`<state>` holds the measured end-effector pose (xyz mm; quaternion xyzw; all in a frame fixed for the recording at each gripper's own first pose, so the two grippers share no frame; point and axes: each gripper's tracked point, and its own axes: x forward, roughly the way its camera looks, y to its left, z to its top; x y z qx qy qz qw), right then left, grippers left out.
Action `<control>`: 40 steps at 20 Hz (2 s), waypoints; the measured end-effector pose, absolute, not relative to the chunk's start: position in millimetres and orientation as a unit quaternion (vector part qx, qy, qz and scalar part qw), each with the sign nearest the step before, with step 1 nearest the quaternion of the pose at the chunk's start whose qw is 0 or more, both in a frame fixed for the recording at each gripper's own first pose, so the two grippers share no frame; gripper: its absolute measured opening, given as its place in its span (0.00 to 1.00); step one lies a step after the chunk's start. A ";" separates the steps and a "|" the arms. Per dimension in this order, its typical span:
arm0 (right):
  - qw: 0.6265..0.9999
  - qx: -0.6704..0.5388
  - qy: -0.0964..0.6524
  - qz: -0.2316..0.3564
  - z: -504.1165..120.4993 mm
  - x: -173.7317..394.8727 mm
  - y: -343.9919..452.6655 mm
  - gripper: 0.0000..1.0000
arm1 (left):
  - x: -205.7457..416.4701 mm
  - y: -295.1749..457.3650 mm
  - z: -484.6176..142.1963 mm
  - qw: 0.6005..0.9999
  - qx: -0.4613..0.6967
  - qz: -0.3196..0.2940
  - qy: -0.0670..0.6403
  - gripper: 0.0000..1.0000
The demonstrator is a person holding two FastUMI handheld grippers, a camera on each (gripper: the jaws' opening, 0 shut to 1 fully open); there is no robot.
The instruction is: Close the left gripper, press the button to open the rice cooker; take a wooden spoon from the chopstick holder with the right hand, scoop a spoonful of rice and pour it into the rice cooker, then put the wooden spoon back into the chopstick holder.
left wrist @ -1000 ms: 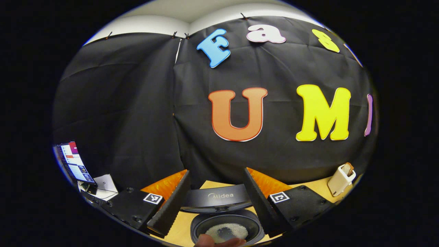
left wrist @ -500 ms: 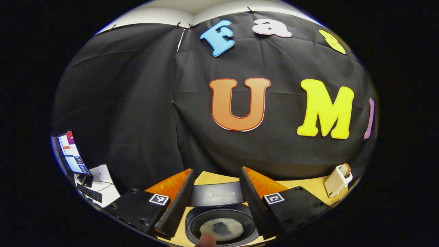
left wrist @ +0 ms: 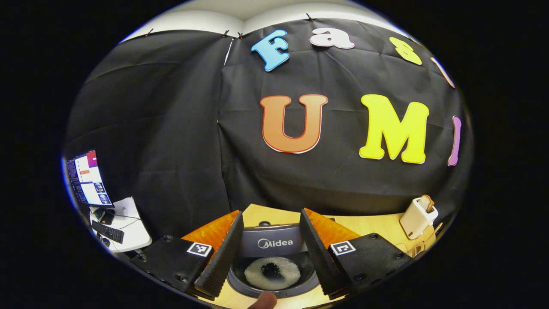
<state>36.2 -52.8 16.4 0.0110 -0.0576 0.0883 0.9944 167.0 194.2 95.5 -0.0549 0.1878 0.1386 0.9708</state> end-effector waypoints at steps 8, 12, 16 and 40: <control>0.993 0.004 -0.064 0.102 17.0 19.8 -33.9 0.95 | 119.3 167.3 38.2 0.971 -0.064 0.125 0.192 0.84; 0.993 -0.003 -0.060 0.102 14.0 18.4 -29.6 0.95 | 111.4 159.2 -3.6 0.963 -0.102 0.115 0.221 0.84; 0.994 -0.005 -0.053 0.099 8.8 19.6 -27.6 0.95 | 111.8 156.1 -28.6 0.958 -0.128 0.113 0.231 0.82; 0.993 0.050 0.018 0.103 -43.5 46.2 -3.7 0.96 | 110.1 153.1 -43.1 0.984 -0.026 0.134 0.110 0.78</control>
